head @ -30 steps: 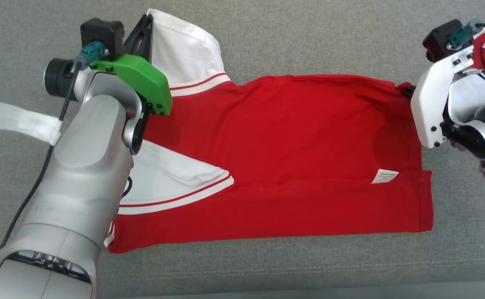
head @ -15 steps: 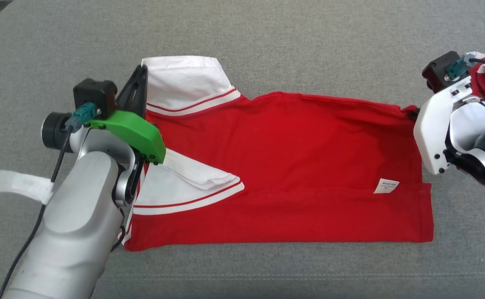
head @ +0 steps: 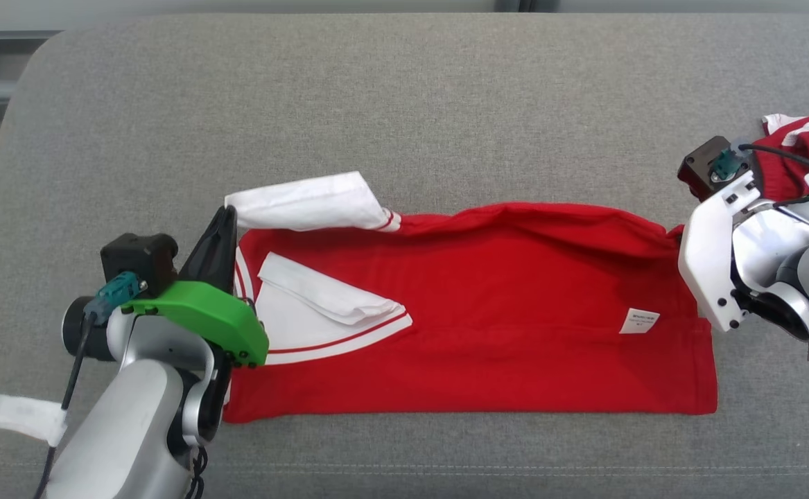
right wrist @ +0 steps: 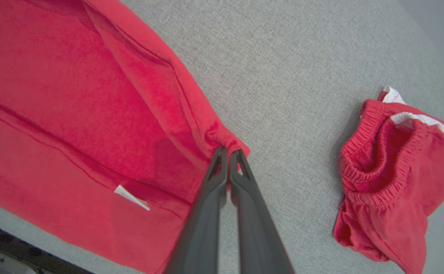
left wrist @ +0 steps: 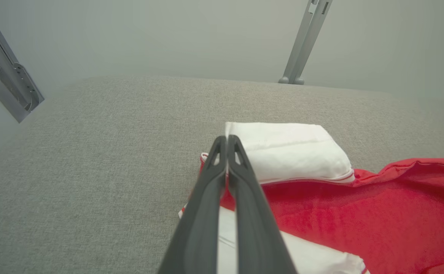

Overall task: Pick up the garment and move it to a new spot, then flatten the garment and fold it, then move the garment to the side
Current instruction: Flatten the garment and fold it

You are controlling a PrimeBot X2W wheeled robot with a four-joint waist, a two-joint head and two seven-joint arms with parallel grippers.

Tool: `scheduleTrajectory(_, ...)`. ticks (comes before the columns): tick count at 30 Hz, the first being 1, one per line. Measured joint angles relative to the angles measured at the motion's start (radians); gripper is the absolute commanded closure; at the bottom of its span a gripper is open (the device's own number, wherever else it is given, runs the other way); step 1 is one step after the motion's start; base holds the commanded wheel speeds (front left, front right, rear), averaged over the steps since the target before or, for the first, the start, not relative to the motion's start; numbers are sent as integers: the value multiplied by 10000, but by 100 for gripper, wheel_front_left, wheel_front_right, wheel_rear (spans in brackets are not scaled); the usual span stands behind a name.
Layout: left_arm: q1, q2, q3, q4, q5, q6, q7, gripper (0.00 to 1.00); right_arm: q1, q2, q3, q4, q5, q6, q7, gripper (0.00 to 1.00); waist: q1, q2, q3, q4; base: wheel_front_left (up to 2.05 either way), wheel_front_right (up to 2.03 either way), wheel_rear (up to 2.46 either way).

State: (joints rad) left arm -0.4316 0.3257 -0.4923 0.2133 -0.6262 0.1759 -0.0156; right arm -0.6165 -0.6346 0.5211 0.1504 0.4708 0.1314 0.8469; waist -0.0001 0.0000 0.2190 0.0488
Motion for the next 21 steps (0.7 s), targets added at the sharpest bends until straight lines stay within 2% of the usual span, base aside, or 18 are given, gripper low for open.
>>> scheduleTrajectory(6, 955, 245, 90, -955, -178, 483, 349, 100, 52, -174, 460, 67, 286, 0, -119, 100, 0, 0, -328, 14, 0, 0, 0)
scheduleTrajectory(11, 1549, 366, 40, -1168, -253, 708, 537, 100, 186, -399, 905, 104, 395, 0, -140, 100, 0, 0, -553, 14, 0, 0, 0)
scheduleTrajectory(21, 1994, 192, -88, -1129, -552, 794, 585, 100, -118, -1083, 2242, 144, 309, 0, -184, 100, 0, 0, -611, 85, 0, 0, 0)
